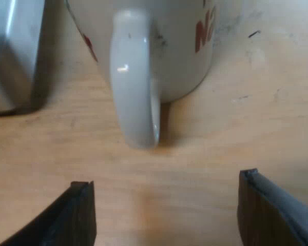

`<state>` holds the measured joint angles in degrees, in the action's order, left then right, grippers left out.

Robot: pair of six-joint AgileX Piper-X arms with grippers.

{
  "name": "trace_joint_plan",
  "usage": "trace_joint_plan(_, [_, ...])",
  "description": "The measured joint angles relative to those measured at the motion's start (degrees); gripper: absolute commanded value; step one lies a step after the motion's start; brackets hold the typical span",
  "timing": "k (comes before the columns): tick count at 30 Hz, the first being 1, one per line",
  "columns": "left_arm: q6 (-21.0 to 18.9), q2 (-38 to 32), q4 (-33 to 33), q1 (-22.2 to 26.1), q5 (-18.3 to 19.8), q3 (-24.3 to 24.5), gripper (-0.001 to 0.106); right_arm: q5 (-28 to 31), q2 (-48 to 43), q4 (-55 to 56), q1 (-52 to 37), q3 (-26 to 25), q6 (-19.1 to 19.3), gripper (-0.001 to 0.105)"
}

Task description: Remove mug from coffee machine

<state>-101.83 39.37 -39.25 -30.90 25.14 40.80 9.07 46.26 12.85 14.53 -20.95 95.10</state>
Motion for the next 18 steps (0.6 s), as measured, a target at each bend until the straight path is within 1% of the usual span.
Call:
trace_joint_plan(1, [-0.05, 0.00, -0.11, 0.00, 0.00, 0.00, 0.079, -0.03, -0.41, 1.36, 0.00, -0.34, 0.00, 0.061])
trace_joint_plan(2, [-1.86, 0.00, -0.39, 0.00, 0.00, 0.00, 0.079, -0.48, -1.94, 4.58, 0.00, -1.83, -0.17, 0.061])
trace_joint_plan(6, [-3.72, 0.00, -0.45, 0.00, 0.00, 0.00, 0.079, -0.80, -6.32, 17.64, 0.00, -8.01, -0.41, 0.061])
trace_joint_plan(8, [-4.80, 0.00, -0.45, 0.00, 0.00, 0.00, 0.079, -0.91, -6.96, 20.62, 0.00, -9.47, -0.41, 0.061])
trace_joint_plan(11, [-5.55, 0.00, -0.45, 0.00, 0.00, 0.00, 0.079, -0.89, -7.94, 30.52, 0.00, -14.48, -0.41, 0.061])
trace_joint_plan(15, [-5.80, 0.00, -2.16, 0.00, 0.00, 0.65, 0.079, -1.25, -7.92, 34.86, 0.00, -16.84, -0.41, 0.061])
trace_joint_plan(16, [-5.77, 0.00, -3.21, 0.00, 0.00, 1.42, 0.079, -2.18, -7.92, 39.31, 0.00, -19.74, -0.41, 0.061])
trace_joint_plan(18, [-5.77, 0.00, -4.47, 0.00, 0.00, 2.61, 0.079, -2.43, -7.92, 41.58, 0.00, -21.05, -0.41, 0.061])
